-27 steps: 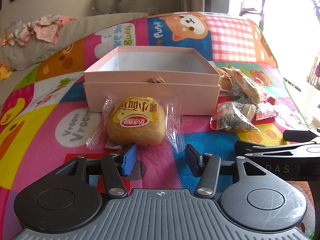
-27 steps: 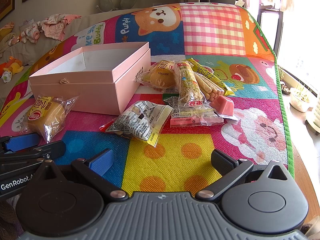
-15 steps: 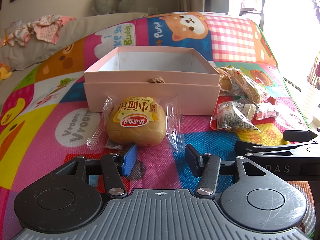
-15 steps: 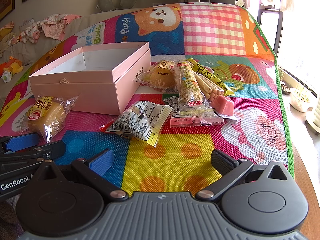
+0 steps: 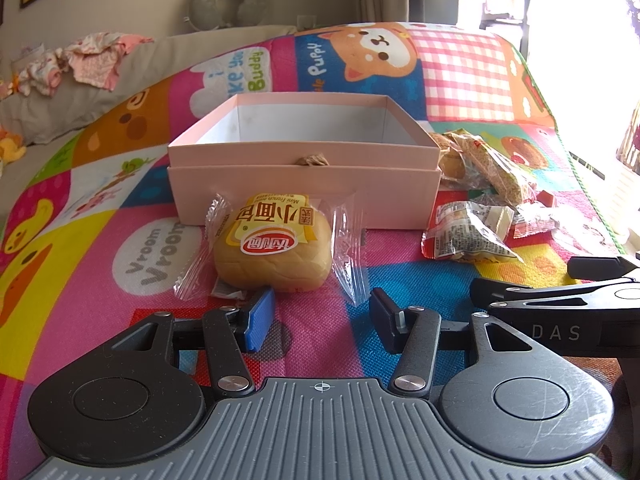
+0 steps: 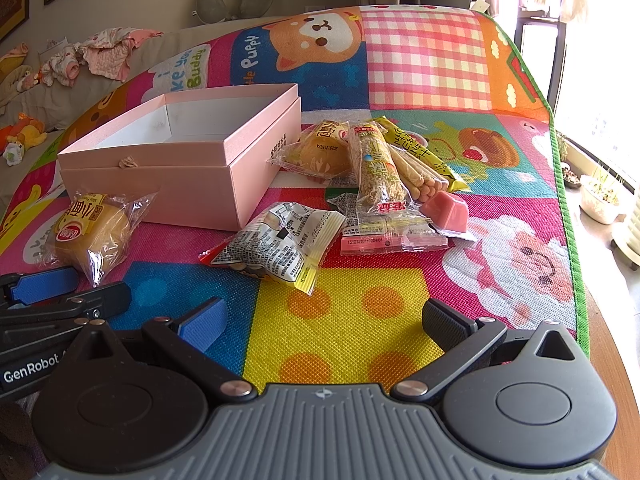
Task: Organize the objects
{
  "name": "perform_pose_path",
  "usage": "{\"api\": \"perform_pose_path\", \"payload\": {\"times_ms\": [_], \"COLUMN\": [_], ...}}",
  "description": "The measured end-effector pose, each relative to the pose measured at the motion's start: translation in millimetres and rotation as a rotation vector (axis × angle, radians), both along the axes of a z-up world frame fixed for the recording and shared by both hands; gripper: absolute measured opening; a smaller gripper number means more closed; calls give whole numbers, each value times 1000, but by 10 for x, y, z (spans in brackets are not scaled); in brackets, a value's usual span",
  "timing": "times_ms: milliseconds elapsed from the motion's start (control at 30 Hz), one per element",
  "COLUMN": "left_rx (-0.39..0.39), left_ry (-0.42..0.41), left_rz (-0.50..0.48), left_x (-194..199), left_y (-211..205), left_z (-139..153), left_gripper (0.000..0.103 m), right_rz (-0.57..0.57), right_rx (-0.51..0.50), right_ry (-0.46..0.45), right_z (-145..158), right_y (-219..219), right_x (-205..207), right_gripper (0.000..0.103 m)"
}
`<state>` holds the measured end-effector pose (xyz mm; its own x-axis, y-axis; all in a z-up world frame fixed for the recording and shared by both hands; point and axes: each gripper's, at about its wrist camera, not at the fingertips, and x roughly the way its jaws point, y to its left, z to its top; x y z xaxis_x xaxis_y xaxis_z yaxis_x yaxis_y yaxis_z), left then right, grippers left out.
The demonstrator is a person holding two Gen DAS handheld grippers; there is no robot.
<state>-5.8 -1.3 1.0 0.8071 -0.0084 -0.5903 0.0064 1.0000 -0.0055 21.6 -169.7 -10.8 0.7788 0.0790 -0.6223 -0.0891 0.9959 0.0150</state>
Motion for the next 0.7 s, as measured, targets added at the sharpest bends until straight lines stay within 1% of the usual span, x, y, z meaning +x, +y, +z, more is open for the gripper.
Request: {"api": "perform_pose_path", "payload": {"times_ms": [100, 233, 400, 500, 600, 633, 667, 700], "left_rx": [6, 6, 0, 1, -12, -21, -33, -42], "left_ry": [-1, -2, -3, -2, 16, 23, 30, 26], "left_rz": [1, 1, -1, -4, -21, -28, -41, -54], "left_x": [4, -12, 12, 14, 5, -5, -24, -51], "left_y": [6, 6, 7, 8, 46, 71, 103, 138], "left_z": [-4, -3, -18, -16, 25, 53, 109, 180], "left_gripper": [57, 57, 57, 57, 57, 57, 57, 57], "right_rz": [22, 50, 39, 37, 88, 117, 143, 152], "right_rx": [4, -11, -17, -28, -20, -2, 26, 38], "right_ry": [22, 97, 105, 140, 174, 188, 188, 167], "right_z": [-2, 57, 27, 40, 60, 83, 124, 175], "right_y": [-19, 5, 13, 38, 14, -1, -14, -16], "right_x": [-34, 108, 67, 92, 148, 143, 108, 53], "right_gripper": [103, 103, 103, 103, 103, 103, 103, 103]}}
